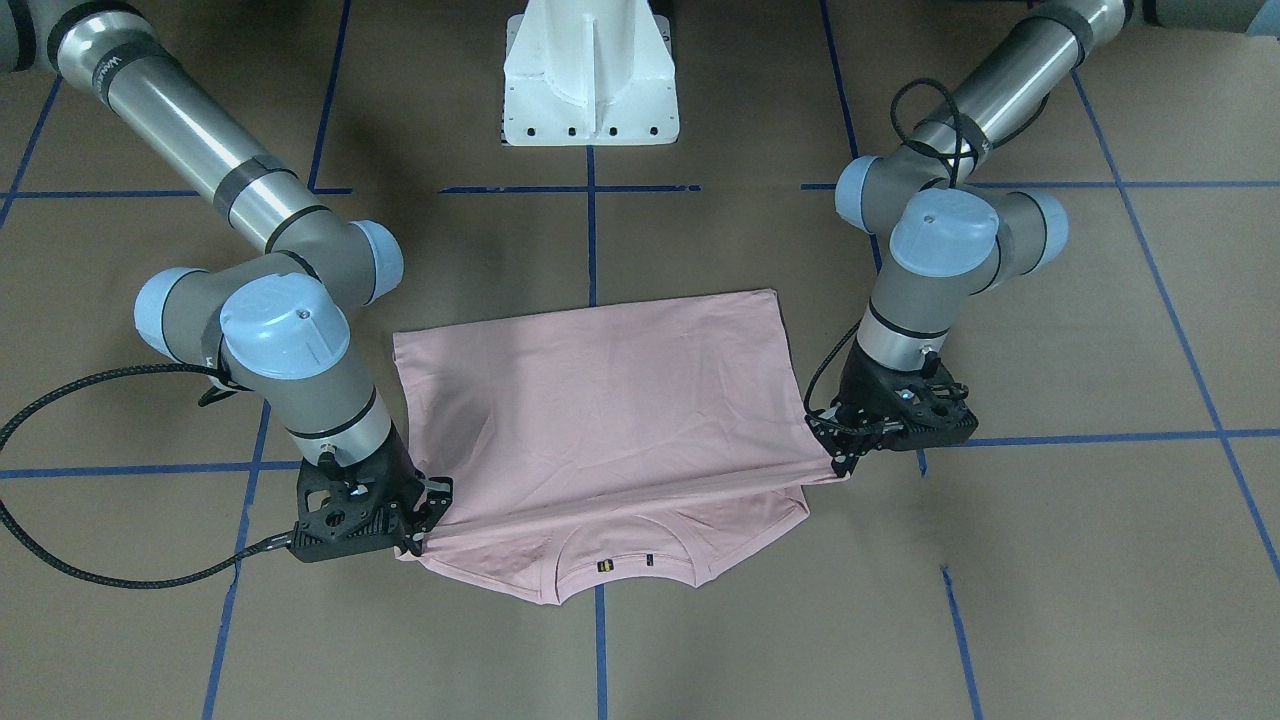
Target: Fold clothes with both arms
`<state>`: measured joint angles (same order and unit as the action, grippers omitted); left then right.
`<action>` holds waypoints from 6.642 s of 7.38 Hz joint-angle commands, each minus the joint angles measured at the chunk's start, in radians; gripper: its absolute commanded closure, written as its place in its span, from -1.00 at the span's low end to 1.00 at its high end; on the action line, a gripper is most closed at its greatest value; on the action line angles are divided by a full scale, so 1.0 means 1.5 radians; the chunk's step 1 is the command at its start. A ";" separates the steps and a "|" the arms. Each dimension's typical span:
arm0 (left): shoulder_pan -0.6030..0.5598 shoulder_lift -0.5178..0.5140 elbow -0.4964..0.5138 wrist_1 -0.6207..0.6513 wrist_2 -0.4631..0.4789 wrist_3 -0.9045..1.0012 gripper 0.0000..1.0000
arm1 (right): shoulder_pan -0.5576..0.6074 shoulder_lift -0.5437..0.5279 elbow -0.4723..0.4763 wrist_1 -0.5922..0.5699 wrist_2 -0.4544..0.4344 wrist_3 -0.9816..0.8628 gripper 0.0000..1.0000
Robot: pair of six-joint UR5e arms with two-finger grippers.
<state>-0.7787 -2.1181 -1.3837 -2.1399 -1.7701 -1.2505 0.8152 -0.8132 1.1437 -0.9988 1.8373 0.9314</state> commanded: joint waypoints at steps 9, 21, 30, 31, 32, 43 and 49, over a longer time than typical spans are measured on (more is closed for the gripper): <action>-0.013 -0.046 0.049 -0.008 -0.001 -0.005 -1.00 | 0.000 0.007 -0.010 0.006 0.002 0.006 -1.00; -0.001 -0.026 -0.060 0.004 -0.003 -0.060 -1.00 | -0.105 -0.201 0.304 -0.235 0.078 0.192 -0.98; 0.000 -0.022 -0.061 0.003 -0.004 -0.060 -1.00 | -0.120 -0.201 0.306 -0.236 0.090 0.191 0.96; 0.000 -0.022 -0.067 0.003 -0.003 -0.060 -1.00 | -0.120 -0.201 0.308 -0.235 0.090 0.194 1.00; 0.000 -0.022 -0.067 0.003 -0.003 -0.064 -1.00 | -0.120 -0.201 0.310 -0.236 0.091 0.196 1.00; 0.002 -0.022 -0.075 0.003 -0.002 -0.069 -1.00 | -0.229 -0.422 0.532 -0.242 0.153 0.204 1.00; 0.026 -0.021 -0.087 0.004 -0.011 -0.111 -1.00 | -0.380 -0.459 0.625 -0.235 0.133 0.388 -1.00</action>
<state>-0.7545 -2.1504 -1.5020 -2.1350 -1.7764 -1.3751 0.2528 -1.5095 2.0756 -1.3527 2.0494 1.4724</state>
